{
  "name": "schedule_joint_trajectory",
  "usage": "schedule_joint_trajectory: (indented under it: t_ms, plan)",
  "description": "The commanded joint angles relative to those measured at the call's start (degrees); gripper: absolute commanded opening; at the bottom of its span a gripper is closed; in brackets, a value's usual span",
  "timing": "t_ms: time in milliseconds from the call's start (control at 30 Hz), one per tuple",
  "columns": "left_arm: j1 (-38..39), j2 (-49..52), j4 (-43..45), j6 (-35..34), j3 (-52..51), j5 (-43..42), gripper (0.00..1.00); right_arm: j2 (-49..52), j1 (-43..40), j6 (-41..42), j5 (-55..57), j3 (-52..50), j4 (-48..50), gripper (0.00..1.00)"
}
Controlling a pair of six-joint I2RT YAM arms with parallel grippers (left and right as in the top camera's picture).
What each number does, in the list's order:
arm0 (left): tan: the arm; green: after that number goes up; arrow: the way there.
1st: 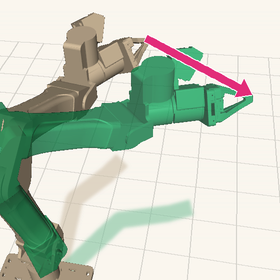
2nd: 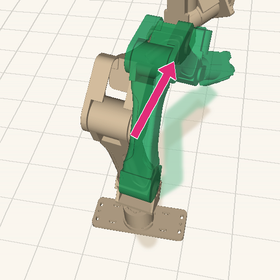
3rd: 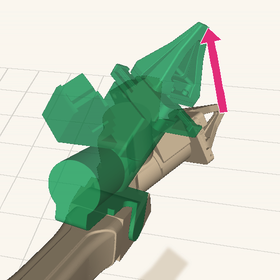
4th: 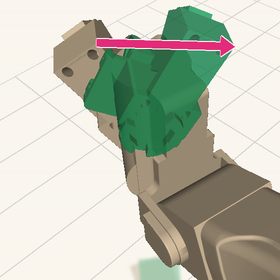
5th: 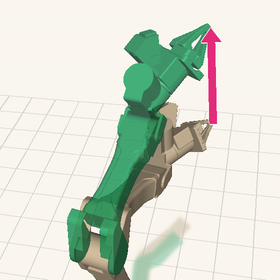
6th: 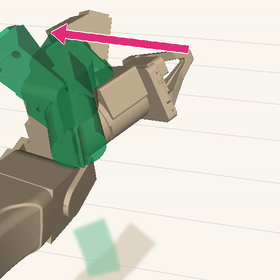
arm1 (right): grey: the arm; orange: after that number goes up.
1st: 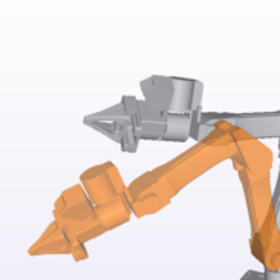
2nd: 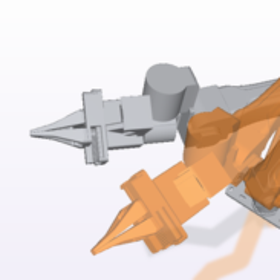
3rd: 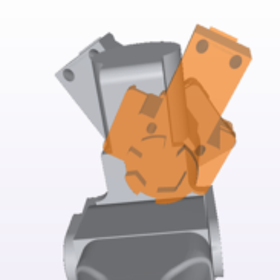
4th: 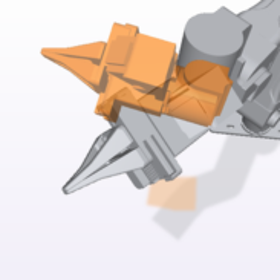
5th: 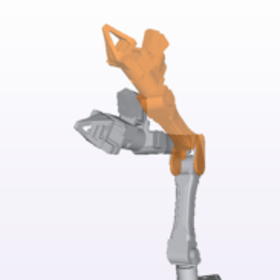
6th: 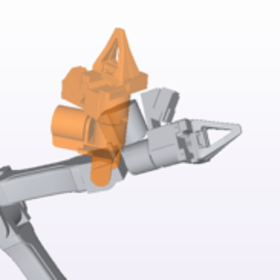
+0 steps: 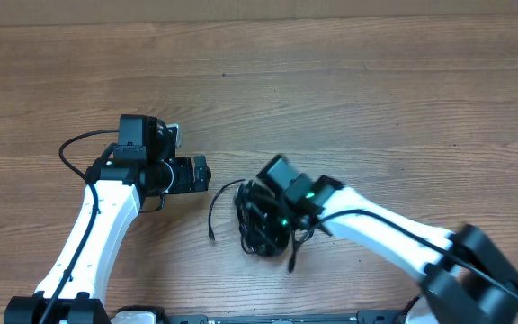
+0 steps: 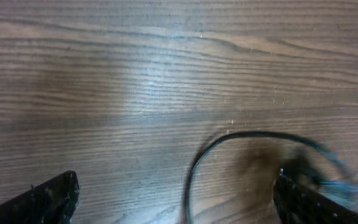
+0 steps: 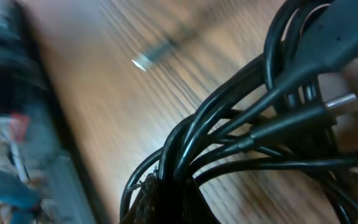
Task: Untangle cables
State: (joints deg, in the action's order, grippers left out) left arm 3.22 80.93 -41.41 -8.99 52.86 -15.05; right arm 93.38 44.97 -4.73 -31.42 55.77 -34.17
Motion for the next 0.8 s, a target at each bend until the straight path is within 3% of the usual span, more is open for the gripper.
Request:
schedule_joint_trajectory:
  t_ms: [0, 200, 500, 767]
  plan:
    - [-0.15, 0.46, -0.94, 2.91, 0.11, -2.23, 1.00, -6.86, -3.80, -1.60, -10.62, 0.31, 0.52, 0.04]
    - [-0.15, 0.46, -3.34, 15.23, 0.11, -12.00, 1.00, -10.82, -9.77, -4.46, -20.92, 0.31, 0.85, 0.04]
    - [-0.15, 0.46, -6.69, 40.89, 0.11, -38.91, 1.00, -10.86, -18.51, -6.27, -41.07, 0.28, 0.90, 0.04]
    - [-0.20, 0.46, -1.25, 40.96, 0.13, -38.62, 0.99, -10.86, -24.85, -1.68, -54.36, 0.28, 0.90, 0.04]
